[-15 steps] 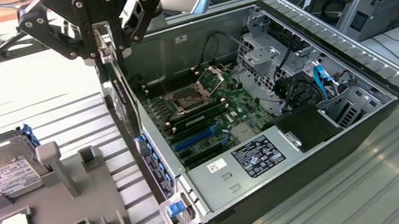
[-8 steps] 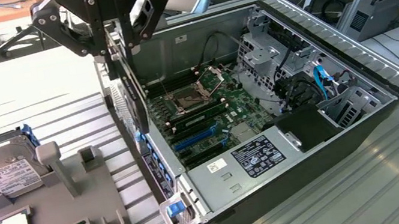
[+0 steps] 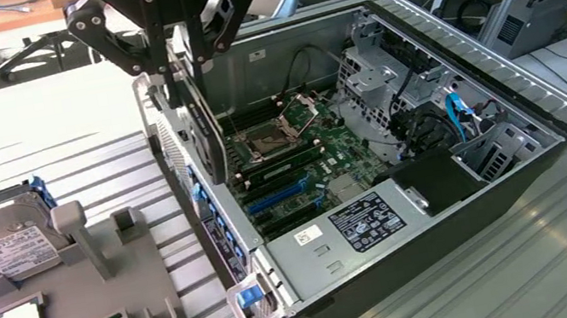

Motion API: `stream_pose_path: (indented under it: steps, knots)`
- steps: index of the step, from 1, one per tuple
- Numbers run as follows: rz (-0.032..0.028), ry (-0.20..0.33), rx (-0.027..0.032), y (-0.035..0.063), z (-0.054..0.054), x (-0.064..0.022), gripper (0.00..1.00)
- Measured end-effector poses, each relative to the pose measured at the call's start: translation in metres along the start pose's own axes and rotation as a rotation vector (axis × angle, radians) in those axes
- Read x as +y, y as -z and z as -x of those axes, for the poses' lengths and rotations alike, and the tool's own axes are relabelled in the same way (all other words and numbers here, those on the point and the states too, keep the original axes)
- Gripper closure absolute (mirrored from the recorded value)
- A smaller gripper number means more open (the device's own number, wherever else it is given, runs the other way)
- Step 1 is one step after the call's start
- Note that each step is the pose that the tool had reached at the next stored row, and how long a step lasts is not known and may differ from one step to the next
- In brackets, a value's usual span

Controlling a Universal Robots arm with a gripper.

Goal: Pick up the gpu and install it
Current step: 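Pick up the gpu and move the gpu toward the slot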

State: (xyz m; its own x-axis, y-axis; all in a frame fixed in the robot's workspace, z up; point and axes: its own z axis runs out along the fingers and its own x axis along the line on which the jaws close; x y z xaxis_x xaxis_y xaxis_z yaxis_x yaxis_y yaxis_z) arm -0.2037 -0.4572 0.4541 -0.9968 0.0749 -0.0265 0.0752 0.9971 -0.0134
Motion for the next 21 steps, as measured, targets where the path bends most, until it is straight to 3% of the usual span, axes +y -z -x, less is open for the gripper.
stream_pose_path:
  steps: [21]
  knots:
    - [0.0, 0.0, 0.0, -0.0008, 0.03, 0.0022, 0.73]
